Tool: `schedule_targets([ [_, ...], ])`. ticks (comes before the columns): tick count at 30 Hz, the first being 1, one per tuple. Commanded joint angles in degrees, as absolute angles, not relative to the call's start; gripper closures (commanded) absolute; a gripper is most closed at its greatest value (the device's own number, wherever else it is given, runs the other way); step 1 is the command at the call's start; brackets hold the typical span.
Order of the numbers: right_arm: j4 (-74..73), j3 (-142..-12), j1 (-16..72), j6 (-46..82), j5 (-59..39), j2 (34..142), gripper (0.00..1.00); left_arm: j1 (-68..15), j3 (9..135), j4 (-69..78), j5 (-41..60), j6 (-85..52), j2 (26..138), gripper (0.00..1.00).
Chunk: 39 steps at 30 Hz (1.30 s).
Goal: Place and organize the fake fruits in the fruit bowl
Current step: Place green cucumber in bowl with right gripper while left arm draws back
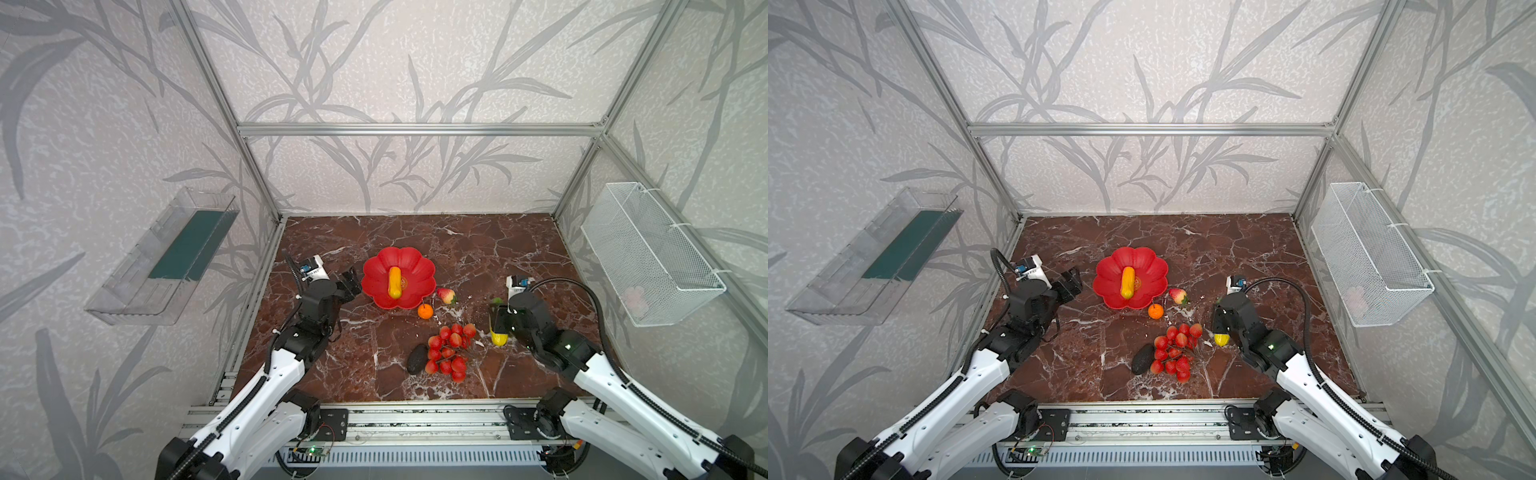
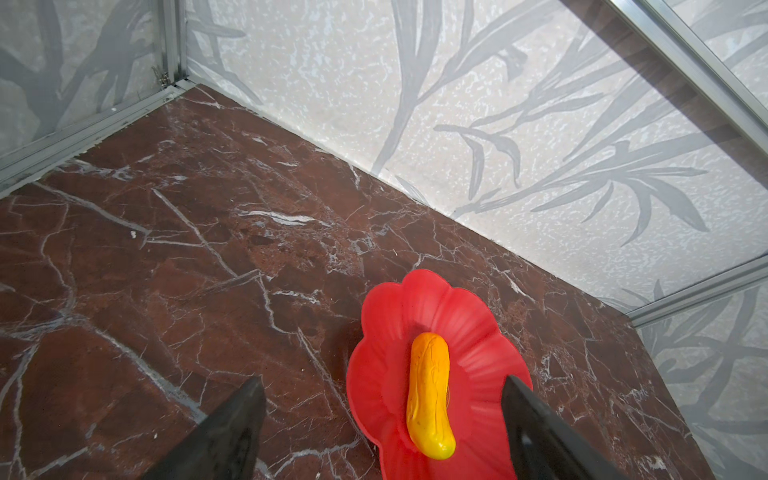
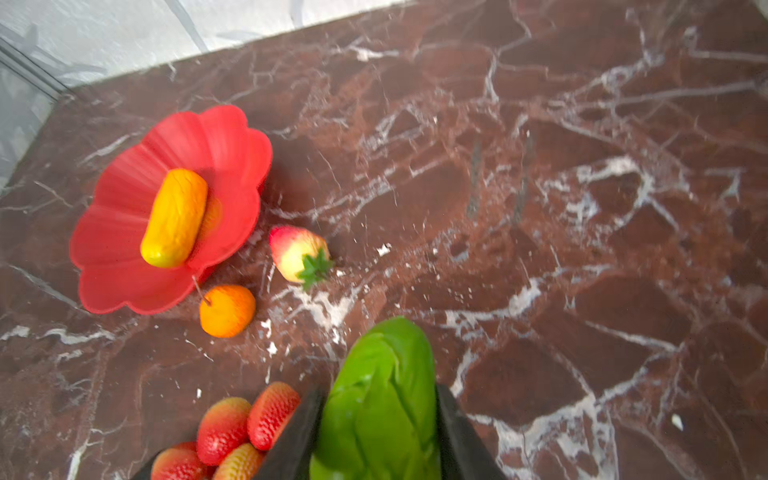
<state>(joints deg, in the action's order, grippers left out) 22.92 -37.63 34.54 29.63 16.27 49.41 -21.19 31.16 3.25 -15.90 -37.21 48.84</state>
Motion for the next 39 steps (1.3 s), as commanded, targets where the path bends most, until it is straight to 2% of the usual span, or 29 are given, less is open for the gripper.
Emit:
schedule_targets([
  [1,16.9,-42.2,34.6,25.9,12.4,56.4,0.73,-20.7,29.2,2.6,-18.6,-39.5,46.1,0.11],
  [10,6.9,-61.9,38.4,22.4,4.3,83.7,0.73,-20.7,25.5,-7.1,-20.0,-41.3,35.7,0.11],
  [18,6.8,-79.8,39.0,21.6,2.4,107.6,0.73,-20.7,22.6,-16.0,-23.6,-42.5,21.1,0.11],
  [25,8.5,-89.1,38.8,22.3,3.2,120.3,0.7,-20.6,22.6,-22.1,-23.2,-43.5,14.7,0.11],
  [27,9.3,-90.8,38.7,22.8,2.8,122.5,0.64,-20.7,22.5,-22.8,-22.3,-44.0,13.9,0.11],
  [32,11.8,-93.5,38.4,23.2,1.8,124.0,0.4,-20.7,21.9,-20.7,-18.3,-44.6,14.7,0.11],
  [35,10.5,-91.3,38.0,22.6,2.2,119.9,0.29,-20.7,20.7,-16.3,-14.1,-45.0,17.5,0.11],
  [39,6.8,-83.0,37.2,21.6,3.2,108.2,0.19,-20.7,19.9,-8.3,-4.7,-46.1,24.6,0.13],
])
